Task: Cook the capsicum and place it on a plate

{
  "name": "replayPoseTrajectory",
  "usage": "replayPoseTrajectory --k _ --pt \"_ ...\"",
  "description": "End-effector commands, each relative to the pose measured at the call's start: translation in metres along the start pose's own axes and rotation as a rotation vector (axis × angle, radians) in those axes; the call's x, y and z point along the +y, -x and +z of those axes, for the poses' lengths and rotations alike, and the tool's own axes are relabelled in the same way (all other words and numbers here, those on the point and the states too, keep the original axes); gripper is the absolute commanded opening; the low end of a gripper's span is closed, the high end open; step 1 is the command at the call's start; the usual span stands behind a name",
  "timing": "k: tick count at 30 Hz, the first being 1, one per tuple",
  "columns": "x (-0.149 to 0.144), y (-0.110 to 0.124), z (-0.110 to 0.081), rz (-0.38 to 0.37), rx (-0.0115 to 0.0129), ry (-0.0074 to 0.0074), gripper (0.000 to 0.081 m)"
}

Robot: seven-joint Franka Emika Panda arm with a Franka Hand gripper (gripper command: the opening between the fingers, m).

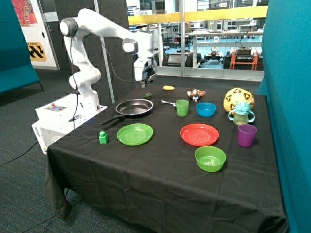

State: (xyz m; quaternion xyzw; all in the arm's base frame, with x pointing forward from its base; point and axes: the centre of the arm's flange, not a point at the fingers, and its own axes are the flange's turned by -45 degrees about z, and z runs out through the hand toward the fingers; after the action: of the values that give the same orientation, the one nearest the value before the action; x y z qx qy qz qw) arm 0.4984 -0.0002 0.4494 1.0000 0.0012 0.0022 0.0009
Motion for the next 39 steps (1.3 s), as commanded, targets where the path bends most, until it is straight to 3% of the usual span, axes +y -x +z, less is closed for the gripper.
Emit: replayPoseTrajectory --k 1,4,6,9,17,22,31,39 --pt "0.000 -0.002 -0.001 0.054 -0.0045 -0.0017 0.0808" --pt "0.007 0.011 0.004 0.023 -0.0045 -0.0017 0.0808" --pt "0.009 0.018 0.006 0.013 -0.0045 -0.0018 0.0566" --pt "0.009 0.028 0.010 0.006 -0.0045 -0.0018 0.0476" --pt "0.002 0.058 0.016 -0.023 -0.0044 -0.0018 0.0465" --pt "-0.018 0.072 0.021 -0.061 -0.0044 -0.0019 0.0470" --pt "-0.047 0.075 0.024 -0.087 -0.0044 -0.0020 0.0481" --pt "-0.080 0.079 0.029 -0.154 -0.0043 -0.0021 0.0487"
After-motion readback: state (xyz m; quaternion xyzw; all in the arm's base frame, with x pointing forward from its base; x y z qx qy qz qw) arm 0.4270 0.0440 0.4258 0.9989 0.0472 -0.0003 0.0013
